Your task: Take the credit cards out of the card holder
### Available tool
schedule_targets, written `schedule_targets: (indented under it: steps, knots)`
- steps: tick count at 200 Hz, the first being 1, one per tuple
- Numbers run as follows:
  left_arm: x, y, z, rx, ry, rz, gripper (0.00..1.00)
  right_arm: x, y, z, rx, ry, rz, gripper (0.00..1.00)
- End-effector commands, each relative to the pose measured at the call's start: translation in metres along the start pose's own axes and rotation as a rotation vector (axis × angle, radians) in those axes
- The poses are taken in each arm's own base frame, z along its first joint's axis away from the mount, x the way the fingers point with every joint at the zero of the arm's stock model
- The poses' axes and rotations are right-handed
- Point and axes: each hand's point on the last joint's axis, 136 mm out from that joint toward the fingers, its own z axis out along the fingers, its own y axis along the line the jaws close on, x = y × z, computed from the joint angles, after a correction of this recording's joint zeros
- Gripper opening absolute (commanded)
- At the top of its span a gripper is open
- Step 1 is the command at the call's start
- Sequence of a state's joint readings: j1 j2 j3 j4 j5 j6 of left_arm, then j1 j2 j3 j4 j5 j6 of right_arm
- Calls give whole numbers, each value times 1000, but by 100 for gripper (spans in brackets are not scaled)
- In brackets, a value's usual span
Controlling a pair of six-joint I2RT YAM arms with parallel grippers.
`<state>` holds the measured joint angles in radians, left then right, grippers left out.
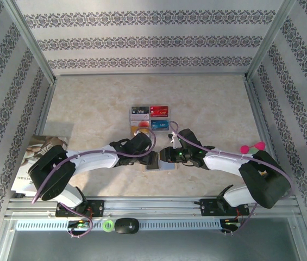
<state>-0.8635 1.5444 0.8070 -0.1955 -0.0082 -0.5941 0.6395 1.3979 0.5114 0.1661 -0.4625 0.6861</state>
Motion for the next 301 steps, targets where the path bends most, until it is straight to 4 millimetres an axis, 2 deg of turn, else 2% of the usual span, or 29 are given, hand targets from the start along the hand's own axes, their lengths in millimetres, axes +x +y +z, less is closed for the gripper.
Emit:
schedule_targets:
  steps: [1,22,41,70,108,136,224,301]
  knots:
    - [17,-3,4,8,39,46,69,3,6,1,-24,11,-10,26]
    - [25,-7,8,38,57,35,71,3,6,2,-21,13,-10,26]
    - [33,-2,13,16,85,33,61,4,7,2,-21,16,-14,26]
    - [40,2,15,16,92,22,54,5,6,3,-17,20,-16,26]
    - [44,4,17,12,99,14,39,9,5,8,-9,47,-11,24]
    - [45,6,16,8,100,10,33,11,2,14,7,64,-3,22]
    - [49,7,12,15,103,-13,35,17,-15,22,85,100,66,22]
    - [51,3,15,37,116,-11,37,19,-8,32,56,123,80,22]
